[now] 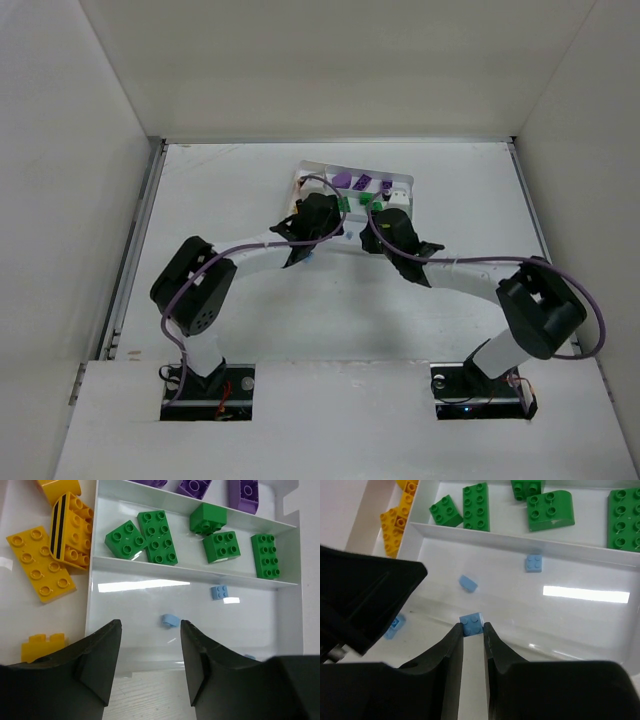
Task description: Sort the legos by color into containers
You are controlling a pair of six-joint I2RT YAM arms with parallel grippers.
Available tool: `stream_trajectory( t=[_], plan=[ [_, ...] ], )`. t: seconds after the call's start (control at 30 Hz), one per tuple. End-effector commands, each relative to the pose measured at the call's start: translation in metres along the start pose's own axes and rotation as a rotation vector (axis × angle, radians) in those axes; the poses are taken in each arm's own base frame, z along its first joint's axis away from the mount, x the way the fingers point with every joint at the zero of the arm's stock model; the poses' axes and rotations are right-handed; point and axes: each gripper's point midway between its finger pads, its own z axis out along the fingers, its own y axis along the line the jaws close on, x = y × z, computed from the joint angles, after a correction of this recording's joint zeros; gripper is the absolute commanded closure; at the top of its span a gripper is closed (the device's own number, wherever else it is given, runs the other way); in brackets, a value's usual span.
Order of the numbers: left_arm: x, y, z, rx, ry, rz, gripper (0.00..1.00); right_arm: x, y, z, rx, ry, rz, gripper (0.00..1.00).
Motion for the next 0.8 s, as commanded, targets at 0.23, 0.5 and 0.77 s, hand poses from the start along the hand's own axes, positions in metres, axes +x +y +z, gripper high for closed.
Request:
stream_trajectory(
  t=[0.23, 0.5, 0.77],
  plan=[
    [0.012, 0.048, -0.075, -0.1, -0.111, 0.069, 0.59, -0.019, 0.007, 0.045, 0.036, -0.02, 0.031, 0.74],
    [0.055, 0.084, -0.094, -0.164, -0.051, 0.067, 0.65, -0.017, 0.015, 0.034, 0.021, -0.032, 0.002, 0.52],
    [0.074, 0.072, -0.076, -0.128, 0.021, 0.099, 0.65, 0.003, 0.034, 0.01, -0.036, -0.009, -0.039, 0.6]
  ],
)
